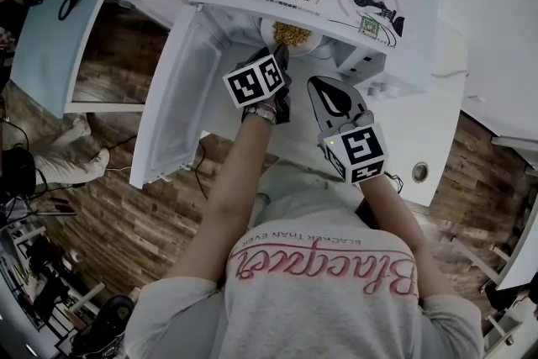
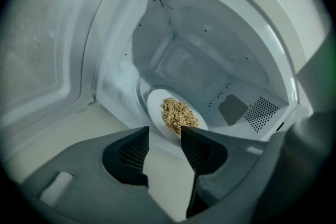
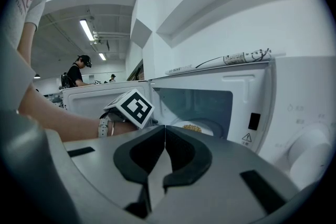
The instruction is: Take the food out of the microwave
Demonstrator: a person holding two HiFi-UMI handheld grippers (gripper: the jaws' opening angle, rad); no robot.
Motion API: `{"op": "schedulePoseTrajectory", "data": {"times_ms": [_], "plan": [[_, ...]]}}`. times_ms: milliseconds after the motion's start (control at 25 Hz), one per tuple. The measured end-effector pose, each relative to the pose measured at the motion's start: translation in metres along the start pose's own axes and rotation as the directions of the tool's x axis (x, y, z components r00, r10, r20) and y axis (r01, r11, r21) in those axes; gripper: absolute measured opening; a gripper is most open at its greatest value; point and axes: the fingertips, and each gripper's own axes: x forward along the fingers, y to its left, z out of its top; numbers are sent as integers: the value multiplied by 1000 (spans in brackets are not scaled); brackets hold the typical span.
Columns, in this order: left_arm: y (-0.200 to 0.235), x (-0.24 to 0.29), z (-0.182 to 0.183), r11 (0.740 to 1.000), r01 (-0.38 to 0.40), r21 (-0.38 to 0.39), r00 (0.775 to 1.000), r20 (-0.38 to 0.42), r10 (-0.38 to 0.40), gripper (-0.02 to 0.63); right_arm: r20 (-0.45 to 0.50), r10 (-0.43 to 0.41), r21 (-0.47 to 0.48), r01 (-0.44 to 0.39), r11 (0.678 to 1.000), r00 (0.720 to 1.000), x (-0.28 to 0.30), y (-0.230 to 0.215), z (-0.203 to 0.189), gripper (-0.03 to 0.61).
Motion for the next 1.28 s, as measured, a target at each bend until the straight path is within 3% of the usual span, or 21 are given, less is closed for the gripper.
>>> {"op": "schedulePoseTrajectory", "data": {"times_ms": [80, 160, 200, 480, 560, 680, 920, 1160, 1280], "plan": [[-3, 1, -4, 995, 59, -81, 998, -1, -60, 193, 0, -1, 5, 1, 1000, 1000, 0, -1, -1, 12], [-7, 2, -5, 976, 129, -178, 992, 20, -127, 141, -1, -3, 9, 3, 1000, 1000, 0, -2, -2, 12], [-9, 2, -5, 963, 158, -217, 987, 37, -153, 106, -1, -4, 10, 4, 1000, 1000, 0, -2, -2, 12], [-8, 0, -3, 855, 290, -429, 957, 155, -247, 51, -7, -13, 14, 13, 1000, 1000, -2, -3, -4, 12], [-12, -4, 3, 830, 340, -443, 939, 214, -270, 24, -7, -15, 13, 15, 1000, 1000, -3, -3, -4, 12], [-17, -9, 12, 822, 381, -423, 919, 273, -286, 12, -4, -18, 10, 18, 1000, 1000, -4, -4, -3, 12], [-14, -18, 7, 792, 395, -466, 912, 302, -277, 11, 5, -21, 6, 21, 1000, 1000, -8, -3, -1, 12], [-22, -37, 2, 805, 399, -438, 908, 309, -282, 11, 22, -19, -3, 19, 1000, 1000, -15, 2, 3, 12], [-27, -50, -1, 796, 411, -445, 902, 325, -284, 11, 33, -17, -10, 18, 1000, 999, -21, 5, 5, 12]]}}
